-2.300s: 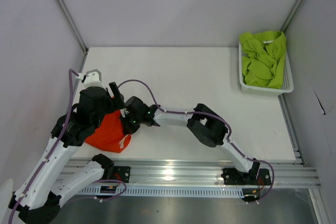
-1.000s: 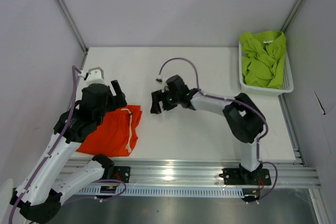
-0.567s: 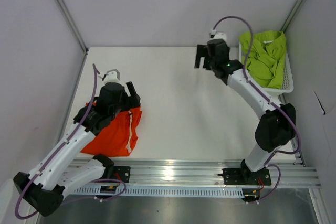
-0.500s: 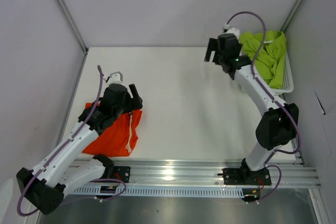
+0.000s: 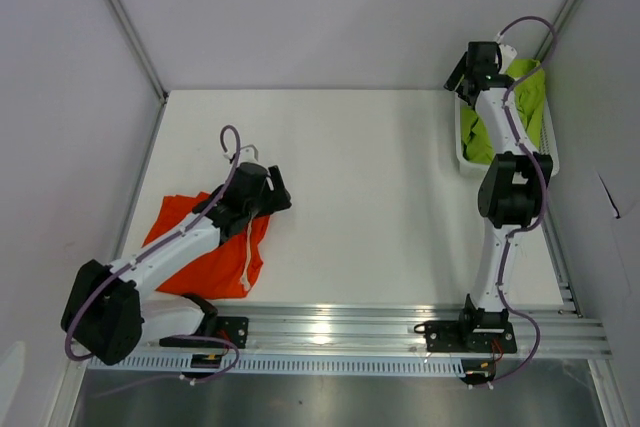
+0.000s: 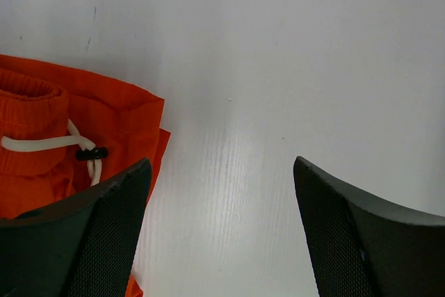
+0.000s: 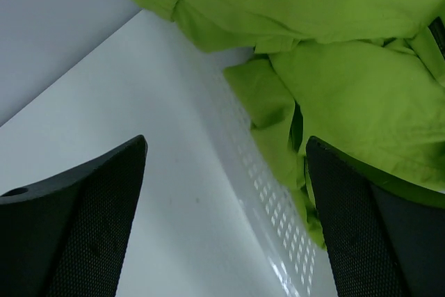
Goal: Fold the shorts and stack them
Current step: Grab the shorts from the pile
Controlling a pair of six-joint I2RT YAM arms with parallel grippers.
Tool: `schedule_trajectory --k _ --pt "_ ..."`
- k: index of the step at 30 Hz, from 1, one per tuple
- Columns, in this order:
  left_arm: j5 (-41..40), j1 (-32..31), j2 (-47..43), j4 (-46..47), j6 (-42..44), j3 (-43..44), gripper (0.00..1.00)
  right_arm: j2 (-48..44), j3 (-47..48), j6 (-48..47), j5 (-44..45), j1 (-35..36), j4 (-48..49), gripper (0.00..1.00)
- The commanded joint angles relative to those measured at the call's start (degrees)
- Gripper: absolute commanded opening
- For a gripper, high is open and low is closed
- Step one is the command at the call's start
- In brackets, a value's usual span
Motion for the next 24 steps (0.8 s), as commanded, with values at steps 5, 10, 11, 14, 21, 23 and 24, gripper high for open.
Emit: schedule_trajectory --k 5,10,11,14,21,23,24 --pt "-0.4 0.4 5.2 7.8 0.5 2.0 0.83 14.0 15.2 -0.5 -0.9 -4.1 -0.4 0.99" --pt "1.0 0.4 4.0 8.9 0.1 0.7 0.83 17.2 16.3 -1.5 -1.7 -6.6 5.7 1.0" --pt "1.1 0.4 3.3 9.2 0.3 0.6 0.83 18.1 16.3 -1.4 -2.0 -6.9 7.6 0.99" --pt "-0.3 0.4 2.0 9.1 1.1 0.4 0.82 20.2 16.7 -0.6 -2.8 -7.9 11.0 0.99" --pt "-3.5 0.4 0.8 9.3 1.9 0.5 0.83 23.0 17.2 0.6 -1.0 -8.6 19.5 0.49" --pt "-4.2 0.4 0.9 9.4 2.1 0.5 0.82 23.5 17.4 -0.4 -0.6 -8.6 23.2 0.22" --pt "-4.4 0.4 0.9 9.4 2.3 0.5 0.82 23.4 17.4 -1.1 -0.6 -8.6 24.3 0.0"
